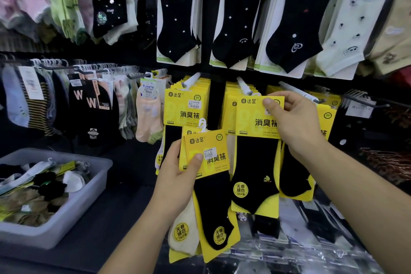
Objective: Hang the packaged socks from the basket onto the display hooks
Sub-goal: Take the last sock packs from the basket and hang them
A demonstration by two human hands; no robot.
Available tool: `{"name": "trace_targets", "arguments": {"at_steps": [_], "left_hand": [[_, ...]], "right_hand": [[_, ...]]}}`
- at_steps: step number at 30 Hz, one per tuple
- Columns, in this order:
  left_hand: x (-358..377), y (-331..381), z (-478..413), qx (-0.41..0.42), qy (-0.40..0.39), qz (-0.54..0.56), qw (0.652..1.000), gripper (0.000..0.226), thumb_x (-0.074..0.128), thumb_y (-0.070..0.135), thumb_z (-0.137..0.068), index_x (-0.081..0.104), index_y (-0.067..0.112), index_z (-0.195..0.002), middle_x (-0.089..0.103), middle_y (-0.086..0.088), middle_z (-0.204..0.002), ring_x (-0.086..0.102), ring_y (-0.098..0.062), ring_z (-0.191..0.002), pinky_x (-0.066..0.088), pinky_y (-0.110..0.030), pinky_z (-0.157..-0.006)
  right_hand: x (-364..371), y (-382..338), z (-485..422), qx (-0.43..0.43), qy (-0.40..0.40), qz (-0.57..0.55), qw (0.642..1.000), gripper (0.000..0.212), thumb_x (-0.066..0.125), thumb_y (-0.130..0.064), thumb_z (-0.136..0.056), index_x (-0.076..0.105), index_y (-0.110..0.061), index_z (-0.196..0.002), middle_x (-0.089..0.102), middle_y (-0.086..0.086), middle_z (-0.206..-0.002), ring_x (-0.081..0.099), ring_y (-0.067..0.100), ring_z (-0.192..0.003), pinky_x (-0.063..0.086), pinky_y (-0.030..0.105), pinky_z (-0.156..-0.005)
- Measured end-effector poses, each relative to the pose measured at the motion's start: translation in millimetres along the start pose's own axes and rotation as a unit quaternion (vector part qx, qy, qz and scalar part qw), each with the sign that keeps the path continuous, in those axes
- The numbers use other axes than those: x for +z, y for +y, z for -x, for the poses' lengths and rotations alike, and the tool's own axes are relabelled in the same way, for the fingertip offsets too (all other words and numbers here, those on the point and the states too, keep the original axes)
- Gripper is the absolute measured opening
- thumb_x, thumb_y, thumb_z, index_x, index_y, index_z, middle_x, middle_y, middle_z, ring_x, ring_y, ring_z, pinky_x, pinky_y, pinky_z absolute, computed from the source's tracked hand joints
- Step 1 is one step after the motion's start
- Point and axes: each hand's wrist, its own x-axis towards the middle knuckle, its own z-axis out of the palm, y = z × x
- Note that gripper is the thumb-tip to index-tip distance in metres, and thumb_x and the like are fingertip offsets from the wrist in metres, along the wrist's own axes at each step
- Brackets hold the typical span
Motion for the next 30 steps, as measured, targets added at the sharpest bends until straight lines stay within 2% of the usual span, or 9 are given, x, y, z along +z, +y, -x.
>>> {"name": "trace_targets", "arguments": {"at_steps": [5, 9, 11, 13, 16, 19, 22, 25, 30], "left_hand": [[0.7, -1.0, 0.4, 0.0, 0.0, -0.006, 1.0, 0.026, 0.063, 0.019, -0.105, 0.062, 0.037, -0.123, 0.077, 0.021, -0.113, 0.075, -0.002, -0.105, 0.061, -0.019, -0.084], [0.9, -0.9, 0.2, -0.004, -0.002, -0.003, 1.0, 0.027, 0.063, 0.019, -0.105, 0.062, 0.036, -0.126, 0.078, 0.019, -0.114, 0.075, -0.005, -0.106, 0.062, -0.026, -0.088], [0.2, -0.7, 0.1, -0.006, -0.002, -0.002, 1.0, 0.027, 0.063, 0.019, -0.105, 0.062, 0.036, -0.126, 0.078, 0.018, -0.114, 0.075, -0.005, -0.107, 0.062, -0.028, -0.09], [-0.8, -0.4, -0.7, -0.006, 0.0, -0.003, 1.0, 0.026, 0.063, 0.019, -0.105, 0.062, 0.037, -0.124, 0.078, 0.017, -0.114, 0.075, -0.005, -0.107, 0.06, -0.03, -0.091], [-4.3, 0.6, -2.5, -0.002, 0.003, -0.006, 1.0, 0.026, 0.063, 0.018, -0.105, 0.064, 0.039, -0.121, 0.079, 0.019, -0.113, 0.075, -0.003, -0.106, 0.058, -0.025, -0.087], [-11.7, 3.3, -5.3, 0.007, 0.01, -0.002, 1.0, 0.027, 0.064, 0.016, -0.104, 0.066, 0.037, -0.121, 0.079, 0.017, -0.113, 0.075, -0.004, -0.105, 0.059, -0.017, -0.082], [-19.5, 7.4, -7.4, 0.009, -0.006, 0.013, 1.0, 0.027, 0.065, 0.016, -0.103, 0.067, 0.033, -0.124, 0.079, 0.012, -0.116, 0.076, -0.007, -0.106, 0.059, -0.016, -0.082], [-20.0, 12.3, -5.5, 0.014, -0.023, 0.032, 0.999, 0.027, 0.066, 0.018, -0.101, 0.067, 0.031, -0.124, 0.079, 0.011, -0.117, 0.076, -0.008, -0.107, 0.059, -0.016, -0.08], [-4.3, 10.5, -0.4, 0.002, -0.039, 0.044, 0.998, 0.025, 0.064, 0.015, -0.103, 0.066, 0.032, -0.122, 0.08, 0.011, -0.115, 0.076, -0.009, -0.107, 0.06, -0.019, -0.082]], "right_hand": [[5.6, -0.4, -1.4, -0.022, 0.001, -0.004, 1.0, 0.006, 0.073, -0.021, -0.092, 0.071, -0.025, -0.096, 0.075, 0.01, -0.085, 0.068, 0.027, -0.078, 0.057, 0.058, -0.079], [10.0, 2.5, -2.5, -0.021, 0.006, 0.018, 1.0, 0.005, 0.073, -0.022, -0.091, 0.07, -0.026, -0.093, 0.074, 0.017, -0.088, 0.069, 0.039, -0.084, 0.057, 0.055, -0.079], [10.9, 6.9, -2.9, -0.019, 0.005, 0.036, 0.999, 0.006, 0.075, -0.025, -0.09, 0.07, -0.028, -0.09, 0.07, 0.017, -0.083, 0.065, 0.025, -0.073, 0.055, 0.044, -0.073], [10.8, 11.9, -4.7, -0.018, 0.003, 0.068, 0.997, 0.006, 0.076, -0.031, -0.088, 0.072, -0.028, -0.091, 0.055, 0.013, -0.071, 0.048, 0.007, -0.059, 0.043, 0.029, -0.059], [11.5, 16.0, -9.3, -0.011, 0.017, 0.091, 0.996, 0.016, 0.078, -0.035, -0.087, 0.071, -0.025, -0.097, 0.048, 0.001, -0.071, 0.042, 0.001, -0.053, 0.035, 0.013, -0.05], [13.1, 17.4, -11.5, -0.006, 0.041, 0.099, 0.994, 0.025, 0.08, -0.036, -0.084, 0.063, -0.025, -0.099, 0.057, 0.002, -0.079, 0.052, 0.009, -0.066, 0.043, 0.021, -0.057], [14.5, 18.7, -10.7, -0.027, 0.051, 0.136, 0.989, 0.028, 0.079, -0.038, -0.085, 0.059, -0.025, -0.099, 0.055, -0.003, -0.077, 0.049, 0.009, -0.065, 0.04, 0.022, -0.056], [15.3, 20.0, -7.3, -0.061, 0.05, 0.178, 0.981, 0.027, 0.076, -0.039, -0.087, 0.058, -0.025, -0.1, 0.056, 0.001, -0.08, 0.049, 0.012, -0.069, 0.04, 0.025, -0.058], [15.3, 13.6, 5.6, -0.076, 0.066, 0.237, 0.966, 0.034, 0.078, -0.036, -0.085, 0.053, -0.024, -0.105, 0.051, 0.002, -0.102, 0.051, 0.016, -0.084, 0.043, 0.024, -0.071]]}}
